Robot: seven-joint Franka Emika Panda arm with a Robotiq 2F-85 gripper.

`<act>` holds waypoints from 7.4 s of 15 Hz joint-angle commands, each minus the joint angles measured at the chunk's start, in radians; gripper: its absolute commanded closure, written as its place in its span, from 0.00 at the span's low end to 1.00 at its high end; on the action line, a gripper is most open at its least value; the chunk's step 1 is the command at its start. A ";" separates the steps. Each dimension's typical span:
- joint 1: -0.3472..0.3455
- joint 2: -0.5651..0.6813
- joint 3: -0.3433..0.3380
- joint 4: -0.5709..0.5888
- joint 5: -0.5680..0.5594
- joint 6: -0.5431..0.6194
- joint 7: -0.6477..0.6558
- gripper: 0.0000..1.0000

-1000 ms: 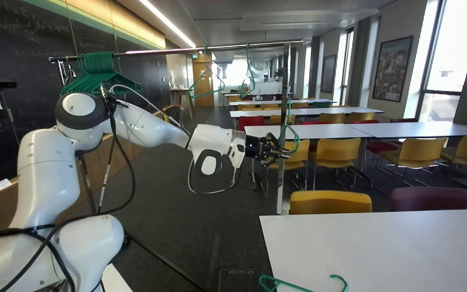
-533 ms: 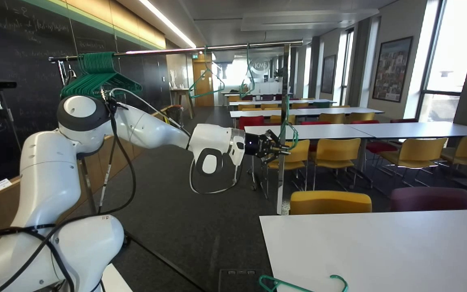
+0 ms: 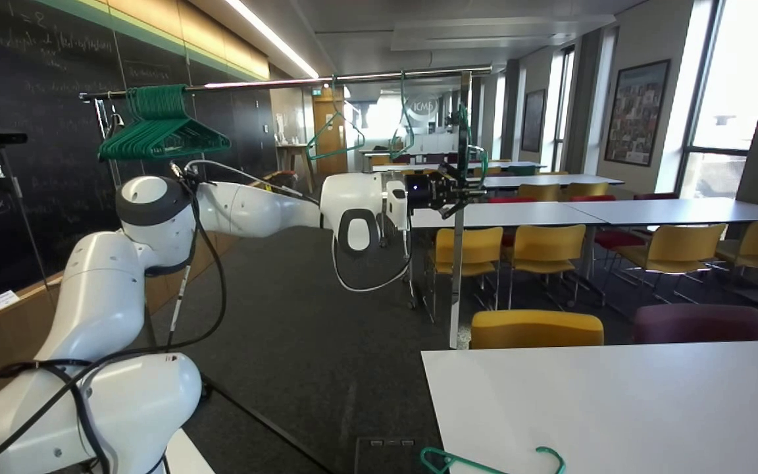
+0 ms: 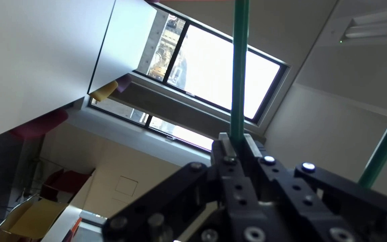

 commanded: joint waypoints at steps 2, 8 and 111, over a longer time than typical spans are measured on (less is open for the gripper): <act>-0.101 0.171 -0.105 0.153 0.043 -0.126 0.076 0.97; -0.116 0.278 -0.227 0.219 0.034 -0.250 0.190 0.97; 0.377 -0.540 -0.195 -0.200 -0.464 -1.146 0.499 0.00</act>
